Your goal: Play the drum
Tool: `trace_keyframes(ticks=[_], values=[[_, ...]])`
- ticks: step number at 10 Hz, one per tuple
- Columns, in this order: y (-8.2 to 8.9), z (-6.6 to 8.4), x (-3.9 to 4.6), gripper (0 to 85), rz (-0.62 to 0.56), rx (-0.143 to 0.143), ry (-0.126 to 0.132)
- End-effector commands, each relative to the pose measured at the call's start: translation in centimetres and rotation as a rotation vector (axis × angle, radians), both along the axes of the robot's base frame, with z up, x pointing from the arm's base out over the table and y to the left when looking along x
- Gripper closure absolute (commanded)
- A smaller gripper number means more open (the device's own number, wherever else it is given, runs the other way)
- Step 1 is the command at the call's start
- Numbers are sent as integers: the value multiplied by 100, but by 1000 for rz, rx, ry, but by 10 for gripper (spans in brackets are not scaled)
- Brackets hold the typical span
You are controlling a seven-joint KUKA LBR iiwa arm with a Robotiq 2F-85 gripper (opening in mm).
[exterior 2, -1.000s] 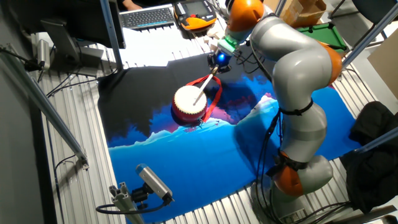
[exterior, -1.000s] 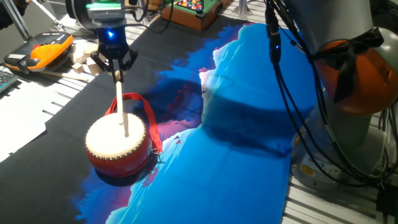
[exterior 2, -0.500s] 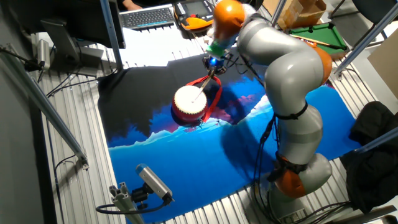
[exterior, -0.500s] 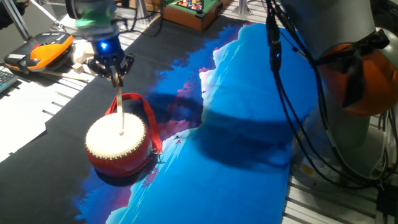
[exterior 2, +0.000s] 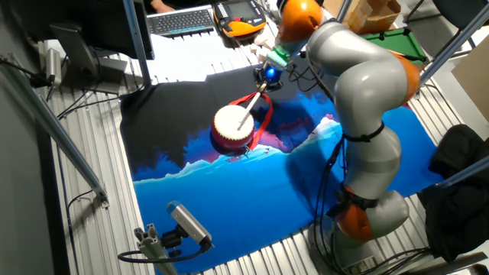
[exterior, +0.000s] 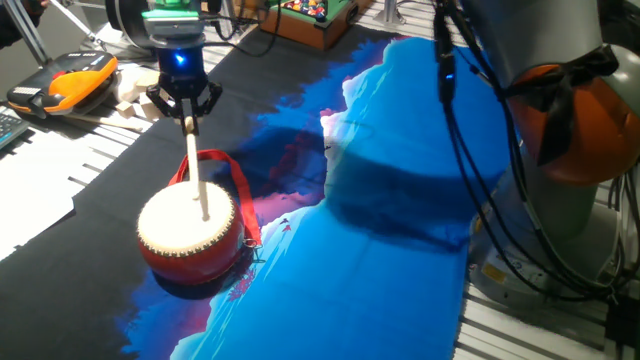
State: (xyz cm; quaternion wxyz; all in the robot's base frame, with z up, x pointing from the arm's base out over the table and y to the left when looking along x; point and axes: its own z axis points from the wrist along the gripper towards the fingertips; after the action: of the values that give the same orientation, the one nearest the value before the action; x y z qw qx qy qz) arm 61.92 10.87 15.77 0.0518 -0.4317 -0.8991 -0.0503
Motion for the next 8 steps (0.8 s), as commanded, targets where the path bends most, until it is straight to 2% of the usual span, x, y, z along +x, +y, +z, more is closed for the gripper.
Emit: trace_keyframes(ticks=[1, 2, 3, 4, 5, 6, 7, 8], values=[[26, -64, 11, 850, -26, -151, -50], [30, -98, 21, 850, -32, -169, -53], [24, -94, 29, 850, -41, -142, -61], [12, -62, 21, 850, -13, -101, -51], [-13, 2, 12, 850, 34, -10, -18], [-81, 96, 15, 850, 70, 45, -5], [-125, 136, 16, 850, 135, 5, 20], [-154, 151, 3, 850, 213, -54, 50]])
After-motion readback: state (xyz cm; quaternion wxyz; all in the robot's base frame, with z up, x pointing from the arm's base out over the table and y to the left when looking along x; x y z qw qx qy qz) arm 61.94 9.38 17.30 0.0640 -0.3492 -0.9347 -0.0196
